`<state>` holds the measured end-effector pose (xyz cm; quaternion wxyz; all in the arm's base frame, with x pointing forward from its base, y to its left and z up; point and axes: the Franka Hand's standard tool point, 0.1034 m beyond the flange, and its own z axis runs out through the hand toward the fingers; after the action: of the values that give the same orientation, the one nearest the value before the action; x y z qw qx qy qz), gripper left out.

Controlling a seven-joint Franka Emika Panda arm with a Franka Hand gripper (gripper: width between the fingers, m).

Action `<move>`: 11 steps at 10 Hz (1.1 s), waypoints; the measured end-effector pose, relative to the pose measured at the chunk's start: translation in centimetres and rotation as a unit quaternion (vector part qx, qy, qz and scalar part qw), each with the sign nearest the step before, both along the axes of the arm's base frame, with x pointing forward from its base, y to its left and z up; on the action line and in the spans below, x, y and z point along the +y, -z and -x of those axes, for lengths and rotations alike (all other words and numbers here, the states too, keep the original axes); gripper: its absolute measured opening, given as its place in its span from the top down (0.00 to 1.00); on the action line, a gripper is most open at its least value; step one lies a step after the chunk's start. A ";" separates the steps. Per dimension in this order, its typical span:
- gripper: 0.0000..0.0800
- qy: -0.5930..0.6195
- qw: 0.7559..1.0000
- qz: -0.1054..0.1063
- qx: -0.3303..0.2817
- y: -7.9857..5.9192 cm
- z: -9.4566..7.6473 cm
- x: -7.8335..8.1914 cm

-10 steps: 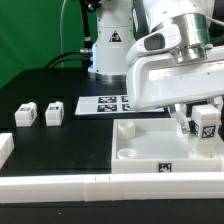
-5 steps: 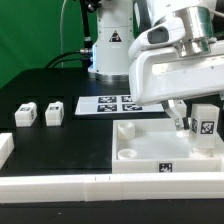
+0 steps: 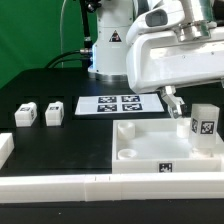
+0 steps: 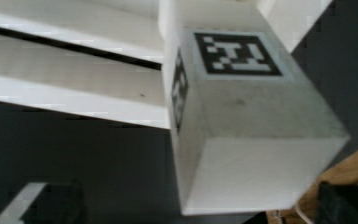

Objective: Assemble one leg

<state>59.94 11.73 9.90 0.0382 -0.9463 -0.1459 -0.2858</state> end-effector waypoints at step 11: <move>0.19 -0.013 0.974 0.006 0.224 -0.4 -0.4 1.1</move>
Offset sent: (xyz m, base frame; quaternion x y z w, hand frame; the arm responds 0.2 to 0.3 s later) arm -0.0013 -0.0049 0.0001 -0.0003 -0.0877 -0.0046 0.9961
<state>60.36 12.86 10.27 0.0677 -0.9846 -0.1474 -0.0649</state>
